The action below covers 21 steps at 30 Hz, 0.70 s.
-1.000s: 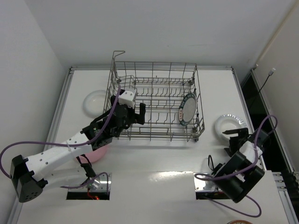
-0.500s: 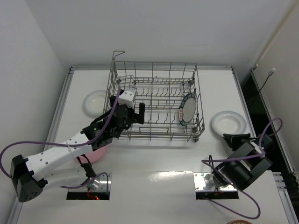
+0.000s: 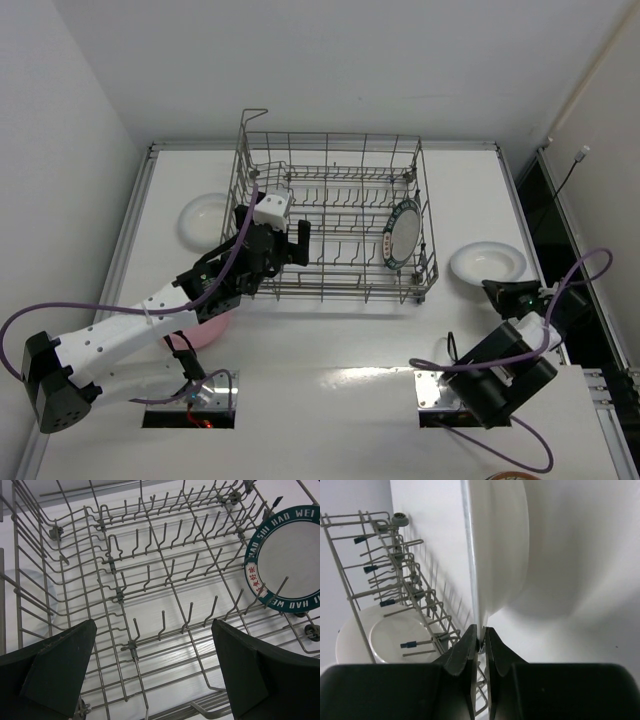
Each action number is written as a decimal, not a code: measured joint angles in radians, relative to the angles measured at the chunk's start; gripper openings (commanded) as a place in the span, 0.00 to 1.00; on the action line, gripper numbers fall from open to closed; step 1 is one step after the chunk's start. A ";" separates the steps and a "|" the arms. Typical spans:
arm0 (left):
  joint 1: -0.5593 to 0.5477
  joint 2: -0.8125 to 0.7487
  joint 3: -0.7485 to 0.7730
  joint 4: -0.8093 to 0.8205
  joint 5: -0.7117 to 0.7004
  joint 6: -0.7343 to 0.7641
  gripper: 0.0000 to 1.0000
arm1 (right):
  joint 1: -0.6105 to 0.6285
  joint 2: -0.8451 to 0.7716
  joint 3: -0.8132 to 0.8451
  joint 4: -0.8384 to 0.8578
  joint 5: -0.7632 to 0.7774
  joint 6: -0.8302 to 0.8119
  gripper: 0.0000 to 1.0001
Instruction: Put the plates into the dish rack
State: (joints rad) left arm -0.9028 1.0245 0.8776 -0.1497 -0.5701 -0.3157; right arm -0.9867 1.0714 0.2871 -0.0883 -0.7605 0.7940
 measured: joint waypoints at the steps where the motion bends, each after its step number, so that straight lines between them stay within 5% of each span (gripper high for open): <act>1: 0.000 0.000 0.000 0.000 0.000 0.000 1.00 | 0.001 -0.020 -0.003 0.006 -0.003 0.003 0.00; 12: 0.000 0.000 0.000 0.000 0.000 0.000 1.00 | 0.076 -0.295 -0.027 0.069 -0.027 0.078 0.00; 21: 0.000 0.000 0.000 -0.001 0.000 -0.001 1.00 | 0.193 -0.343 0.042 0.131 -0.051 0.152 0.00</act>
State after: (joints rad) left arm -0.9028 1.0248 0.8776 -0.1505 -0.5701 -0.3164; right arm -0.7940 0.7280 0.3294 0.0429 -0.8120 0.9459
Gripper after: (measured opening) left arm 0.998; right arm 0.052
